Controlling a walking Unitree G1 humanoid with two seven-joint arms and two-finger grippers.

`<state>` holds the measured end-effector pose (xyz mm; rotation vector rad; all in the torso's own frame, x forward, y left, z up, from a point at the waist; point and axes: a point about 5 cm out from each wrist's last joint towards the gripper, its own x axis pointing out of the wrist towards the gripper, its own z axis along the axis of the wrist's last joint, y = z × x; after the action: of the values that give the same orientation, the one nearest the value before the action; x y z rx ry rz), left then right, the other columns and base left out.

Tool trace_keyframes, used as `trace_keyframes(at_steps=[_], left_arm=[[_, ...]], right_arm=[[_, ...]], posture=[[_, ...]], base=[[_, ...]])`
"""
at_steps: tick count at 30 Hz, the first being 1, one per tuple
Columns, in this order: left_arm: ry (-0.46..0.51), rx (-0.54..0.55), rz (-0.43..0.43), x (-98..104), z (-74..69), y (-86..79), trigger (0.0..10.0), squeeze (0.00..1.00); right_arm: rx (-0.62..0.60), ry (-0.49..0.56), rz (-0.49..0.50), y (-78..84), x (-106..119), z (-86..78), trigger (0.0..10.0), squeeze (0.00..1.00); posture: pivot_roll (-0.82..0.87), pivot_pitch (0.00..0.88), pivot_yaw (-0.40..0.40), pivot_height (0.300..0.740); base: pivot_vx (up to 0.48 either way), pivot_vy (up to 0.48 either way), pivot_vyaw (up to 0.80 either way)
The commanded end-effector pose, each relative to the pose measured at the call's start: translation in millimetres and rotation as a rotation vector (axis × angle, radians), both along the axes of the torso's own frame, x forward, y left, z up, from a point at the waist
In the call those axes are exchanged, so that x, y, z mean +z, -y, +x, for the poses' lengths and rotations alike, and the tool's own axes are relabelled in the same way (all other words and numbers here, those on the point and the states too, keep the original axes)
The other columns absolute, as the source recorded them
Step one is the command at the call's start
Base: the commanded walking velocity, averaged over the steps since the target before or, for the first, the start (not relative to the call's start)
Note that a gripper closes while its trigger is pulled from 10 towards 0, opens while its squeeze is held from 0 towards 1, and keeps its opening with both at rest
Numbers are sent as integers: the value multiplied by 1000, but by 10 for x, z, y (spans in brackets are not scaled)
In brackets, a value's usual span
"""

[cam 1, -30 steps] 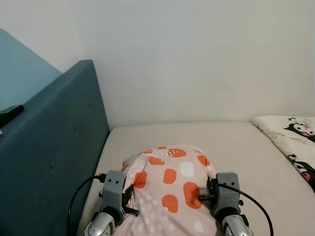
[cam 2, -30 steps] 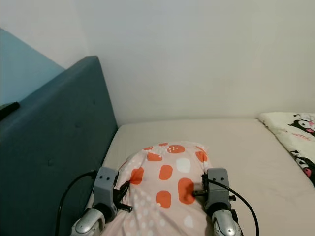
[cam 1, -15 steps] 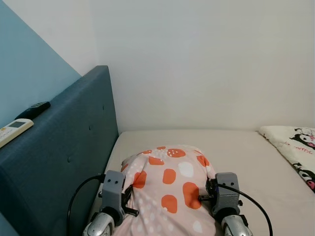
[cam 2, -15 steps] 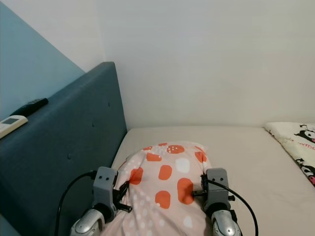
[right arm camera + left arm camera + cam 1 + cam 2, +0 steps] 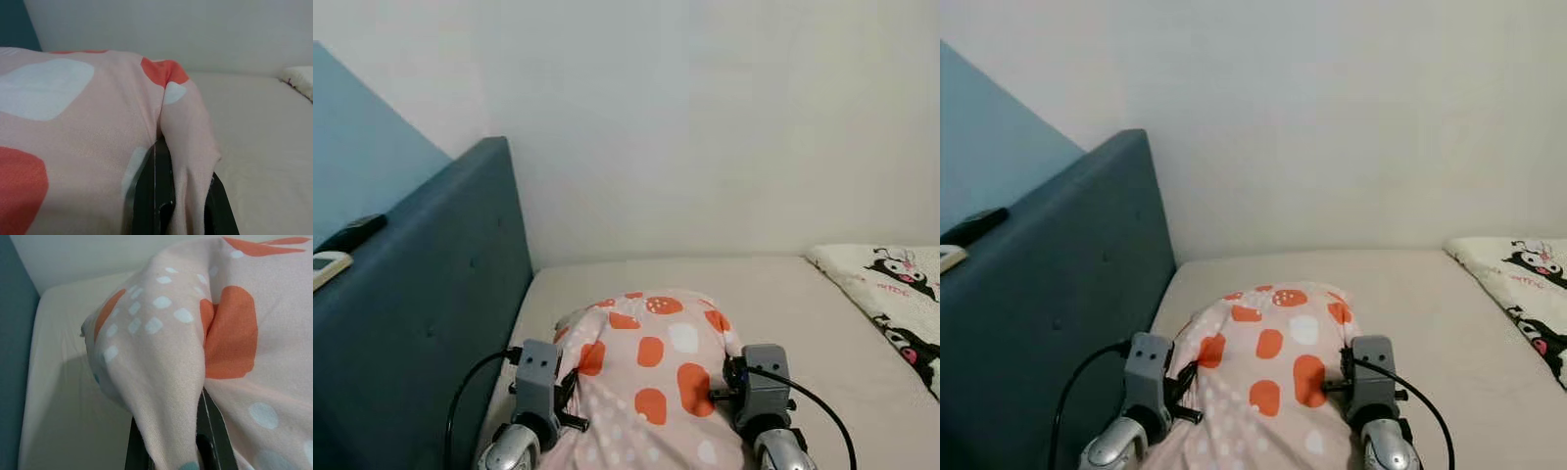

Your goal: Clean up the room

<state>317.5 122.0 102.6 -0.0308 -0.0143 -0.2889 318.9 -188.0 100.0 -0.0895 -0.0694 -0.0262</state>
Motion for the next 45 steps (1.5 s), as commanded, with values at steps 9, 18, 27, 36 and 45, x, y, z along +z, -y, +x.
trace_keyframes(at_steps=[9, 18, 27, 36, 45], left_arm=[[28, 35, -17, 40, 0, -64, 10000, 0], [30, 45, -20, 44, 8, -80, 10000, 0], [34, 51, -11, 54, 16, -88, 10000, 0], [35, 53, -5, 52, 12, -100, 10000, 0], [34, 55, -8, 54, 15, -98, 10000, 0]], right_arm=[[7, 33, 3, -6, 51, 2, 10000, 0], [13, 34, 4, -13, 54, 8, 10000, 0], [16, 33, 5, -19, 54, 9, 10000, 0], [16, 29, 4, -20, 48, 10, 10000, 0], [17, 27, 3, -20, 45, 10, 10000, 0]], posture=[[-5, 107, 16, 740], [-6, 97, 15, 740], [-3, 104, 14, 740], [-1, 108, 12, 740], [-2, 109, 14, 740]], base=[[109, 0, 0], [0, 0, 0], [0, 0, 0], [0, 0, 0], [0, 0, 0]])
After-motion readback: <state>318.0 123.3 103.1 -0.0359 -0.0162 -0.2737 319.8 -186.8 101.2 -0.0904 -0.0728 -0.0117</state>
